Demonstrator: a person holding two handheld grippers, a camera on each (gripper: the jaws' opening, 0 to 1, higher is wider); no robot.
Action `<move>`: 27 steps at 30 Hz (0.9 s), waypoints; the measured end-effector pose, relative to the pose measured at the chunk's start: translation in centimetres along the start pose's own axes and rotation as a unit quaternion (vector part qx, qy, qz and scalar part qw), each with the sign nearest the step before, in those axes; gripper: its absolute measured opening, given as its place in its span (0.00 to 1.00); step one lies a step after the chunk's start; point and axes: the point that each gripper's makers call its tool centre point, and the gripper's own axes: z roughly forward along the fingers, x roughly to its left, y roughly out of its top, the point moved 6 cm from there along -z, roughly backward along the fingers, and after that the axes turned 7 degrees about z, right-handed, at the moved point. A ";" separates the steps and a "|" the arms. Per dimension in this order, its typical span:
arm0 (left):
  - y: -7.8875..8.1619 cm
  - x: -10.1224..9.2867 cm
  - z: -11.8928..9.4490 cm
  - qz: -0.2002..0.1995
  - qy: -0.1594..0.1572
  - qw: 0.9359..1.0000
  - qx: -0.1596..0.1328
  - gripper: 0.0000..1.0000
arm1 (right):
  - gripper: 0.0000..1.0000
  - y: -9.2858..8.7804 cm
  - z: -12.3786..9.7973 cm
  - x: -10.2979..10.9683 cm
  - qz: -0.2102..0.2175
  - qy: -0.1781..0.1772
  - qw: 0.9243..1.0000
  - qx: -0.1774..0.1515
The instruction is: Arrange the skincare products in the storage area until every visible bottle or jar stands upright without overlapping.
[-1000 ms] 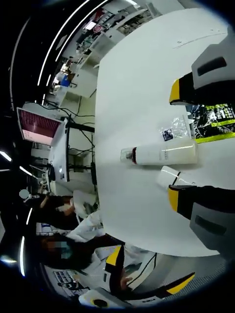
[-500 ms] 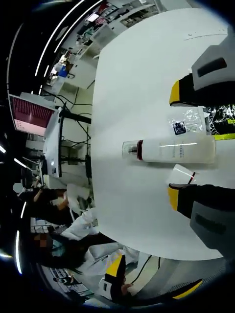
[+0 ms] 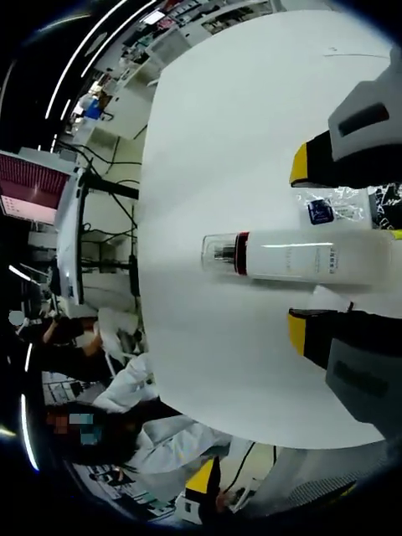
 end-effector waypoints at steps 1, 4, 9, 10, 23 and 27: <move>0.0 0.0 0.0 0.000 0.000 1.000 -0.002 0.78 | 0.59 0.0 0.1 0.0 0.003 0.001 1.000 -0.001; -0.2 0.1 0.1 0.000 0.000 1.000 0.005 0.77 | 0.56 -0.1 0.3 0.1 0.007 0.004 1.000 0.004; -0.2 0.0 0.1 -0.002 -0.001 1.000 0.006 0.77 | 0.53 0.2 0.8 0.3 0.004 0.008 1.000 0.013; -0.2 0.0 0.1 -0.001 -0.002 1.000 0.007 0.77 | 0.52 0.2 1.2 0.1 0.006 0.009 1.000 0.016; 0.0 0.0 0.0 -0.003 -0.002 1.000 0.004 0.78 | 0.44 0.9 2.7 0.9 -0.017 0.011 0.999 0.042; 0.2 0.1 0.0 -0.021 -0.004 1.000 -0.015 0.79 | 0.36 1.3 3.8 0.5 -0.044 0.010 0.998 0.050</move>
